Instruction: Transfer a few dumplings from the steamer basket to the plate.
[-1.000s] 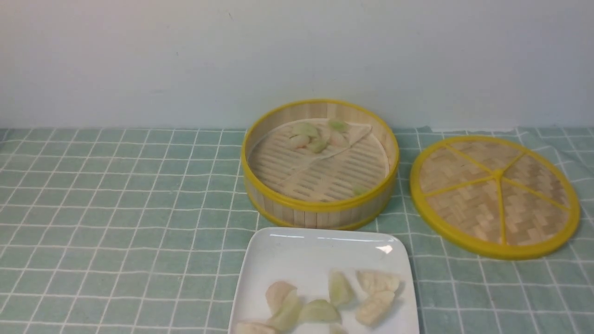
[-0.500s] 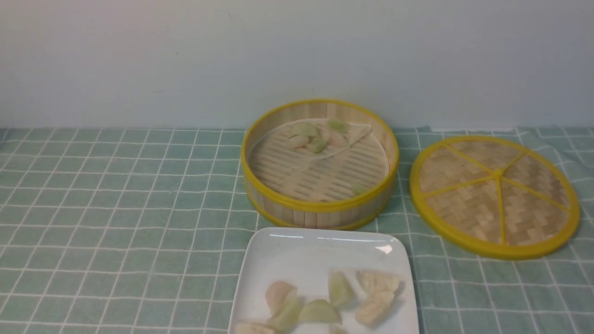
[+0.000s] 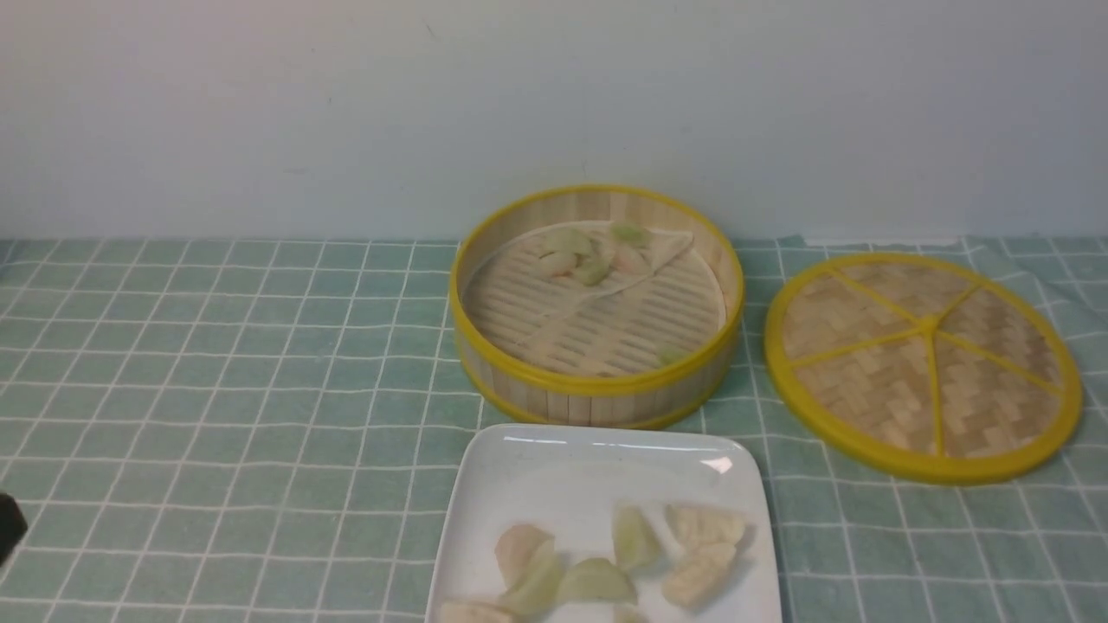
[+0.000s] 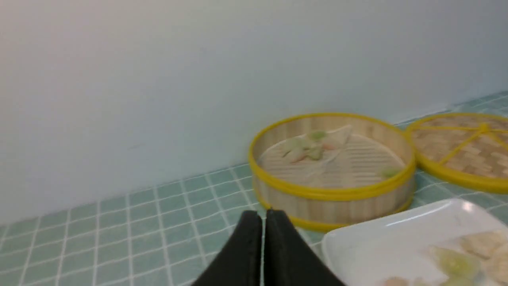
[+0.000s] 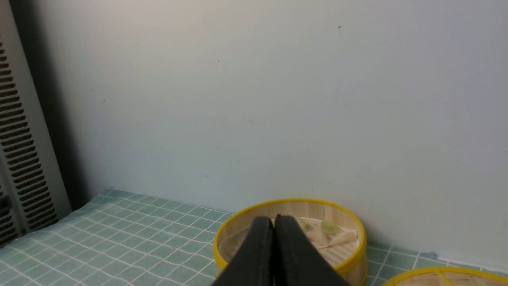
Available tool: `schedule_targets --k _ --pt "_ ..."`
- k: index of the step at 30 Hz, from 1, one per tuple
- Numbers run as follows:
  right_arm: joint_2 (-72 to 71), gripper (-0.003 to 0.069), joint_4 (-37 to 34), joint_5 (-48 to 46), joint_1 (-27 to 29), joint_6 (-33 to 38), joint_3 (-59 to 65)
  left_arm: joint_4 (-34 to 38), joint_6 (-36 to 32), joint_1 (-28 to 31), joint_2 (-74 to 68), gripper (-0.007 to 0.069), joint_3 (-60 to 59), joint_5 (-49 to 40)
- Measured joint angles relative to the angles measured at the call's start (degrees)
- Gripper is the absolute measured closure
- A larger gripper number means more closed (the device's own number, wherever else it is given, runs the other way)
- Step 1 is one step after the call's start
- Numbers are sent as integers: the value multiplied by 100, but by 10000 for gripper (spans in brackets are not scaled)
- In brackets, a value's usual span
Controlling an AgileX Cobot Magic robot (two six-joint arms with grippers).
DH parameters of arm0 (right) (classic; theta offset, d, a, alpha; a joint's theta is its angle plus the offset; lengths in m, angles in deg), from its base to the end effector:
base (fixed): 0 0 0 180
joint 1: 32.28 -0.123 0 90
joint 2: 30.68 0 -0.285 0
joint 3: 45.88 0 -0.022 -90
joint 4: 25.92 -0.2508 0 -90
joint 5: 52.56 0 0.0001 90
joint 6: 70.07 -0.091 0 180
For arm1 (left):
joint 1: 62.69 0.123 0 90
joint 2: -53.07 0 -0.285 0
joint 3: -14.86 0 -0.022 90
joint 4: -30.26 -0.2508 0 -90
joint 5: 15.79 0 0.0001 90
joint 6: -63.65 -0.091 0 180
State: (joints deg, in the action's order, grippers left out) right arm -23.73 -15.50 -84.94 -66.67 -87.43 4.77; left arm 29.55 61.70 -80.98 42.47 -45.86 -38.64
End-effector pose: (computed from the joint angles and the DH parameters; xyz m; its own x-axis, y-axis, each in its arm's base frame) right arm 0.0113 -0.0030 0.3111 -0.0651 0.1344 -0.9888 -0.4779 0.8657 0.1491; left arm 0.0392 -0.0125 0.2699 -0.0549 0.0660 -0.9963 0.3121 0.9490 0.0457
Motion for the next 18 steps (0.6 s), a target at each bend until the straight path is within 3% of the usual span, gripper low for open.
schedule_targets --k 7,18 --pt "0 672 0 0 0 0 2 327 -215 1136 344 631 -1611 533" --pt "0 672 0 0 0 0 2 353 -245 1314 344 631 -1816 184"
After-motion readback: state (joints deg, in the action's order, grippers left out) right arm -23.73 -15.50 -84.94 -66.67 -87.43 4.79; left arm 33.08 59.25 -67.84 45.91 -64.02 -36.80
